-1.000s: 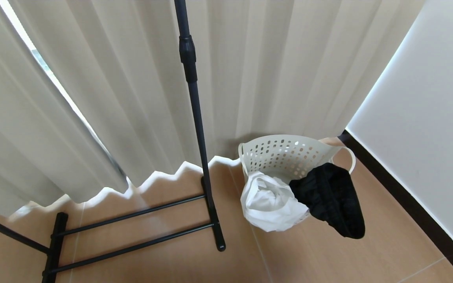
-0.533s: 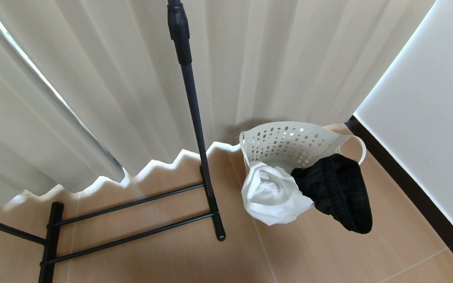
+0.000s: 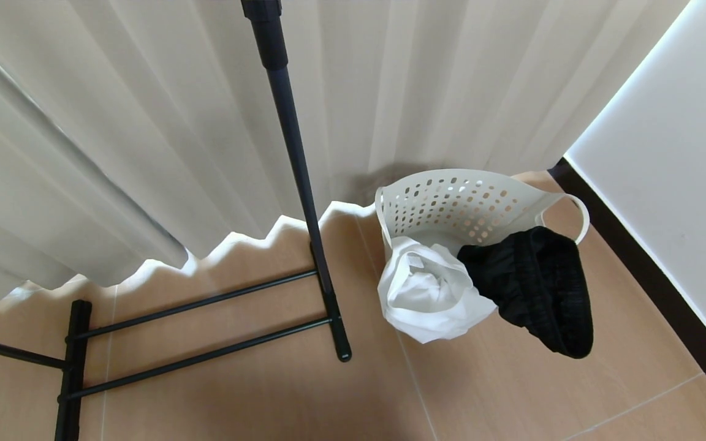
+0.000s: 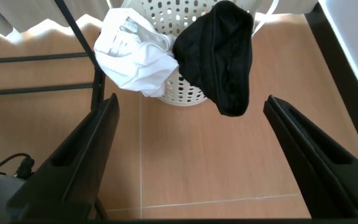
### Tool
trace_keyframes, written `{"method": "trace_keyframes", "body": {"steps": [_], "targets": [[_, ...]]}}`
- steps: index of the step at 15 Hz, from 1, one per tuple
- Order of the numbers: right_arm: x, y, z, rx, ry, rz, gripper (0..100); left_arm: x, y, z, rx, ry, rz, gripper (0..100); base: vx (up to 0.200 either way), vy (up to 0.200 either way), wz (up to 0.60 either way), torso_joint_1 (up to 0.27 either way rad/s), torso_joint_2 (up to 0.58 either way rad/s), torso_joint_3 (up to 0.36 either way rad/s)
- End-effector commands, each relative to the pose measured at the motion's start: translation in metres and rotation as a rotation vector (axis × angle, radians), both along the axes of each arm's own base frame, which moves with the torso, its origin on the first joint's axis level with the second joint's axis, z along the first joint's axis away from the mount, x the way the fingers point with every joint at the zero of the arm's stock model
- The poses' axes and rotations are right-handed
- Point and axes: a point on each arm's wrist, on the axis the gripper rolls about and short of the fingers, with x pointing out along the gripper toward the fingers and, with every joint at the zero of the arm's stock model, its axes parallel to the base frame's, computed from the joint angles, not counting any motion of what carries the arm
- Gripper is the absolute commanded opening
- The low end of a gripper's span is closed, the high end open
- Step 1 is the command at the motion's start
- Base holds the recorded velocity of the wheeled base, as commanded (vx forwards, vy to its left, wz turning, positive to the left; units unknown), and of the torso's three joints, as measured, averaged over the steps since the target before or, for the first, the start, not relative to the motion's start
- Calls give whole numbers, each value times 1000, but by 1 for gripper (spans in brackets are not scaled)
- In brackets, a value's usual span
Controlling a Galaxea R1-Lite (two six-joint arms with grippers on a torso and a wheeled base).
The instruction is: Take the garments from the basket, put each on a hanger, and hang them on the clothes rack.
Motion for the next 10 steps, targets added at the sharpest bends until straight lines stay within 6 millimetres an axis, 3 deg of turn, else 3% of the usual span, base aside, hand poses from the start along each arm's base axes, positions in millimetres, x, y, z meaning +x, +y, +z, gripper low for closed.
{"method": "trace_keyframes", "body": {"steps": [1,5,6,9,10], "targets": [[0,0,0,-1,-1,1,100,0,0,0,1,1,0,100,0,0,0,-7,7,-80],[10,0,2,-26,142,16,100,0,0,0,2,1,-1,100,0,0,0,2,2,-70],[24,1,11,-44,272,98,100,0,0,0,5,1,0,100,0,0,0,0,0,0],[60,6,44,-51,403,231,100,0,0,0,5,0,0,100,0,0,0,0,0,0],[86,11,58,-112,451,283,100,0,0,0,4,0,2,100,0,0,0,0,0,0]]}}
